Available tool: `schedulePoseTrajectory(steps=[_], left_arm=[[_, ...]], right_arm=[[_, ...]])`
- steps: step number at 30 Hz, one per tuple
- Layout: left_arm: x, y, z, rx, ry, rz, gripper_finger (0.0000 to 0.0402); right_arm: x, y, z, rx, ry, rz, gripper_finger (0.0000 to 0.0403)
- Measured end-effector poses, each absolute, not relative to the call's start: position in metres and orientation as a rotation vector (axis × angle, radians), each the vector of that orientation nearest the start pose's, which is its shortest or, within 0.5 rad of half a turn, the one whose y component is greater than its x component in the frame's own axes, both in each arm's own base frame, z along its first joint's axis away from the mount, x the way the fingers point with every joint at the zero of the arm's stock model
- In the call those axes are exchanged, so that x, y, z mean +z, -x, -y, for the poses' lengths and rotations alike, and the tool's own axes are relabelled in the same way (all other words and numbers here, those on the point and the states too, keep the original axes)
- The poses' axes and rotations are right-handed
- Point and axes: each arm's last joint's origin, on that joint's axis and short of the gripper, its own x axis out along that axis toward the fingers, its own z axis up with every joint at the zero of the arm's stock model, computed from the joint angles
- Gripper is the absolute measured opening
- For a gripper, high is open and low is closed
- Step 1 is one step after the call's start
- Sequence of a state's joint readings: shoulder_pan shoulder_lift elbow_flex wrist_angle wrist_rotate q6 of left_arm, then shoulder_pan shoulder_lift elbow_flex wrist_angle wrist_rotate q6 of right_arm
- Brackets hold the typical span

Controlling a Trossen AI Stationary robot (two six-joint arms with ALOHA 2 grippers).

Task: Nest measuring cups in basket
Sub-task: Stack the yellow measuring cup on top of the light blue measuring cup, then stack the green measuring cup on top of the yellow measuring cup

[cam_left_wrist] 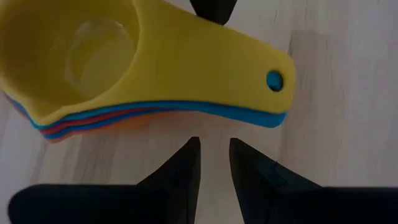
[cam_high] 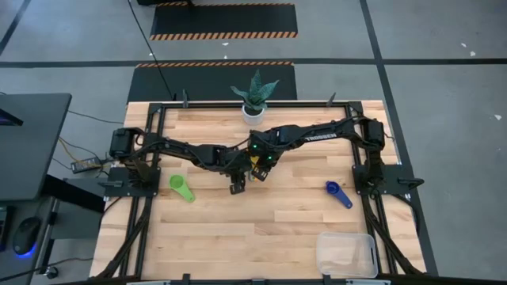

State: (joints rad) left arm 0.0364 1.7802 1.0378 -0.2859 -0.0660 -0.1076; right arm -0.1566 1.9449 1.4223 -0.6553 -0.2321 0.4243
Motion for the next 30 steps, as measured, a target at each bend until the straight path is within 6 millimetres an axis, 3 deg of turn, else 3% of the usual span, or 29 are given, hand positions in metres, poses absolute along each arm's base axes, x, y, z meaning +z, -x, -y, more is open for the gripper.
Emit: schedulePoseTrajectory(steps=[9, 15, 22, 30], left_arm=[[0.160, -0.336, -0.014, 0.172, 0.115, -1.096, 0.0091], [0.187, -0.312, -0.013, 0.250, 0.224, -1.153, 0.0091], [0.241, -0.267, -0.009, 0.519, 0.629, -1.071, 0.0091], [0.270, -0.216, 0.010, 0.837, 0.855, -1.007, 0.0084]], right_arm=[[0.200, -0.383, 0.060, -0.196, -0.540, -1.183, 0.0000], [0.246, -0.362, 0.060, -0.263, -0.448, -1.095, 0.0000], [0.309, -0.329, 0.058, -0.359, -0.366, -0.887, 0.0000], [0.350, -0.300, 0.047, -0.312, -0.240, -0.764, 0.0000]])
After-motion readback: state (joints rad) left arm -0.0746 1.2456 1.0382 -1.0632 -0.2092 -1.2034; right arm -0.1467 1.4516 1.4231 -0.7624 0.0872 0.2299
